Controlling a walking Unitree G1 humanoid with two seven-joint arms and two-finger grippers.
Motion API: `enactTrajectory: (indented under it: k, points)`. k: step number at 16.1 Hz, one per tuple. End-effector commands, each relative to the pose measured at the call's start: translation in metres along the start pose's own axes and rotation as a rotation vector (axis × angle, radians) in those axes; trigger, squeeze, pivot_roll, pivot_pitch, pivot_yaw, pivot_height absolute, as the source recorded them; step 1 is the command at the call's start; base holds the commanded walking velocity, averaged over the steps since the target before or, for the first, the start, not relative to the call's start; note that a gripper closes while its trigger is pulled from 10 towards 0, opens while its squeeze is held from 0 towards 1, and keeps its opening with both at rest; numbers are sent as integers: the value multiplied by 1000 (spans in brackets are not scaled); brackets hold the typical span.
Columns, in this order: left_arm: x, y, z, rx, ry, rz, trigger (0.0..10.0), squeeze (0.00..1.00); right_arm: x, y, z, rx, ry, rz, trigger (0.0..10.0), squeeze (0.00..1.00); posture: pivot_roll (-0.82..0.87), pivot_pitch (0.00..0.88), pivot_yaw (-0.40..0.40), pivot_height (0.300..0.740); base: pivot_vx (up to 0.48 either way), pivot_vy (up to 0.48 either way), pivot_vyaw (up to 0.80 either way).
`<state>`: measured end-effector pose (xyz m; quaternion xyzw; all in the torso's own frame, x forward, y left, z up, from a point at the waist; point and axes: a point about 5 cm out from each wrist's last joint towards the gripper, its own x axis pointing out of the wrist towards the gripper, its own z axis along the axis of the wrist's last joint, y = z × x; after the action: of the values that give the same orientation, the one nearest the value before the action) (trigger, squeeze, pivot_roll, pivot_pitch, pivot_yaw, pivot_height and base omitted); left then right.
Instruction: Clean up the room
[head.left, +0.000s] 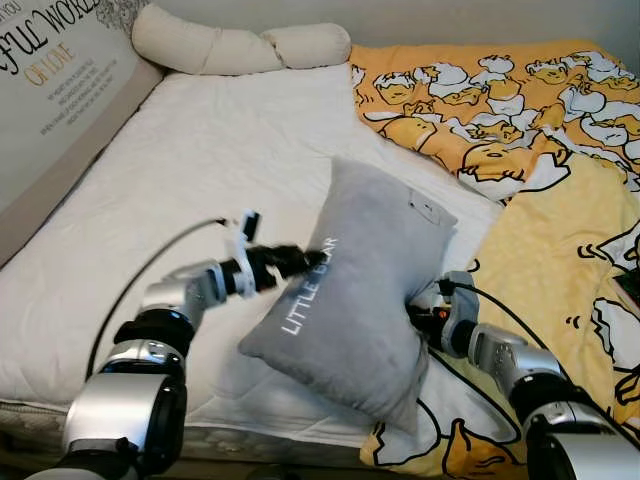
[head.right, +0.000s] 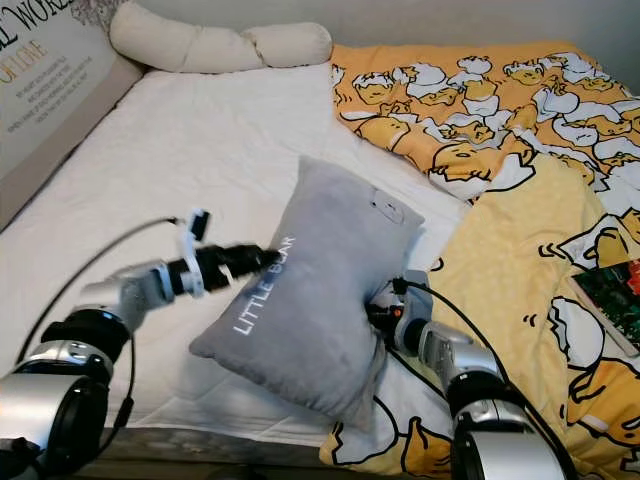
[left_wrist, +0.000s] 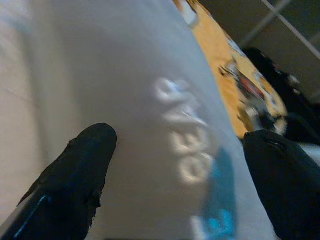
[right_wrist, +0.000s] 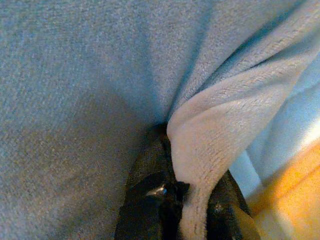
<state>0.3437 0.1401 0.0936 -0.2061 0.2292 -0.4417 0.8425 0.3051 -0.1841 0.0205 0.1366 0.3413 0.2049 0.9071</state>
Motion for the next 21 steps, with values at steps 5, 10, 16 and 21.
enactTrajectory:
  k: [5, 10, 16, 21]
  points:
    - [13, -9, -26, -11, 168, -83, 10000, 1000, 6, 12, 2, -69, 39, 82, 0, 0, -17, 0, 90, 740, 0, 0, 0]
    - [17, -12, -44, 3, 246, -97, 8078, 0, 8, 17, 3, -116, 54, 121, 0, 0, -33, 0, 87, 740, 0, 0, 0]
    - [17, -14, -48, -13, 252, -148, 0, 0, 12, 26, 15, -155, 32, 164, 0, 0, -26, 0, 76, 740, 0, 0, 0]
    - [18, -16, -50, -19, 247, -167, 0, 0, 16, 34, 24, -165, 3, 181, 0, 0, -23, 0, 72, 740, 0, 0, 0]
